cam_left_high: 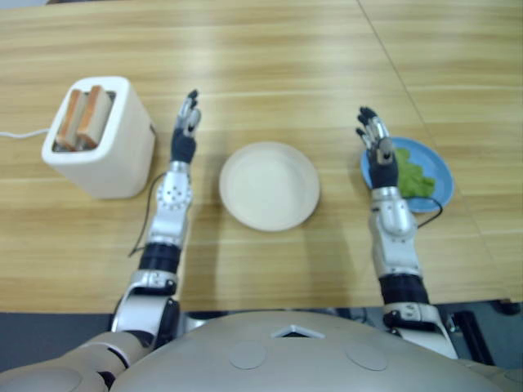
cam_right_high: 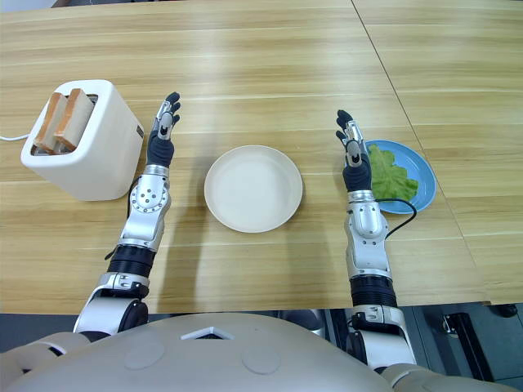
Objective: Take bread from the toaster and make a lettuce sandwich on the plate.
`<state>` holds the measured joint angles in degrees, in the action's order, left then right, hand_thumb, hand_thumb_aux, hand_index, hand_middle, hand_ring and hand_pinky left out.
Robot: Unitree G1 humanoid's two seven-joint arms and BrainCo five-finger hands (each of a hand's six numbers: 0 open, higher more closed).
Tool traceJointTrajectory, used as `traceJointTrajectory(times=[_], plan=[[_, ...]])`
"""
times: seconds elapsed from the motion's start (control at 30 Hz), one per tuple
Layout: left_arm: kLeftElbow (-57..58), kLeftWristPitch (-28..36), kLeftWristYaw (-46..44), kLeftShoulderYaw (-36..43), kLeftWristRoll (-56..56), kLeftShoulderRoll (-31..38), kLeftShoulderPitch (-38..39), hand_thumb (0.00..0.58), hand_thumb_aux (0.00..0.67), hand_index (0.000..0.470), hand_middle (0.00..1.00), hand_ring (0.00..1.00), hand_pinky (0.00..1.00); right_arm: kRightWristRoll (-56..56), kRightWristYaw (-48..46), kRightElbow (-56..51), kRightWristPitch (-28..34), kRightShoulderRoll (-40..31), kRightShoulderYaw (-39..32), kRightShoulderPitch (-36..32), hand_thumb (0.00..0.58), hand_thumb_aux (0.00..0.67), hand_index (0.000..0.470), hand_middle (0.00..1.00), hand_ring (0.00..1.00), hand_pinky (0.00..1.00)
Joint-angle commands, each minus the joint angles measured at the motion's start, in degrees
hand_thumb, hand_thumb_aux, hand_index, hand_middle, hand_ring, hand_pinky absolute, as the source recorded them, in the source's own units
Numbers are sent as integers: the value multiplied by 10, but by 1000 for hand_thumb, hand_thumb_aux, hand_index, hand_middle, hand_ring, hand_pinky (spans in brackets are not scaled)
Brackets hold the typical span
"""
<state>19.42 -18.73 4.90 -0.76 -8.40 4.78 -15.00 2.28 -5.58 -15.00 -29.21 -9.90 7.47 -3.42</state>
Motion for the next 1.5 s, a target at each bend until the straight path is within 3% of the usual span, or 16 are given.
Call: traceJointTrajectory(times=[0.03, 0.43, 0.53, 0.67, 0.77, 0.87, 1.0, 1.27, 1.5], plan=[[9, 5, 0, 2, 0, 1, 0, 0, 0, 0, 0, 0, 0, -4, 1, -3, 8, -4, 2, 3, 0, 0, 0, 0, 0, 0], [0, 18, -17, -9, 32, -3, -5, 0, 0, 0, 0, 0, 0, -5, 2, -14, 8, -2, -1, -6, 0, 0, 0, 0, 0, 0], [-152, 36, -26, -12, 12, 25, 15, 0, 0, 0, 0, 0, 0, -5, 1, -17, 9, -2, -2, -9, 0, 0, 0, 0, 0, 0], [-434, 126, -64, -86, -42, 126, 2, 0, 0, 0, 0, 0, 0, -2, -3, -16, 10, -4, -2, -10, 0, 0, 0, 0, 0, 0], [-499, 194, -111, -157, -44, 223, -14, 0, 0, 0, 0, 0, 0, 1, -1, -4, 10, -4, 2, -2, 0, 0, 0, 0, 0, 0], [-468, 213, -138, -229, -84, 318, 10, 0, 0, 0, 0, 0, 0, 2, 3, 8, 11, -2, 5, 9, 0, 0, 0, 0, 0, 0], [-336, 216, -110, -279, -146, 389, 69, 0, 0, 0, 0, 0, 0, 2, 6, 16, 11, 1, 6, 18, 0, 0, 0, 0, 0, 0], [-75, 233, 1, -180, -306, 466, 133, 0, 0, 0, 0, 0, 0, 0, 13, 33, 18, 7, 2, 26, 0, 0, 0, 0, 0, 0], [47, 248, 55, -122, -344, 513, 100, 0, 0, 0, 0, 0, 0, -1, 18, 33, 17, 9, 4, 31, 0, 0, 0, 0, 0, 0]])
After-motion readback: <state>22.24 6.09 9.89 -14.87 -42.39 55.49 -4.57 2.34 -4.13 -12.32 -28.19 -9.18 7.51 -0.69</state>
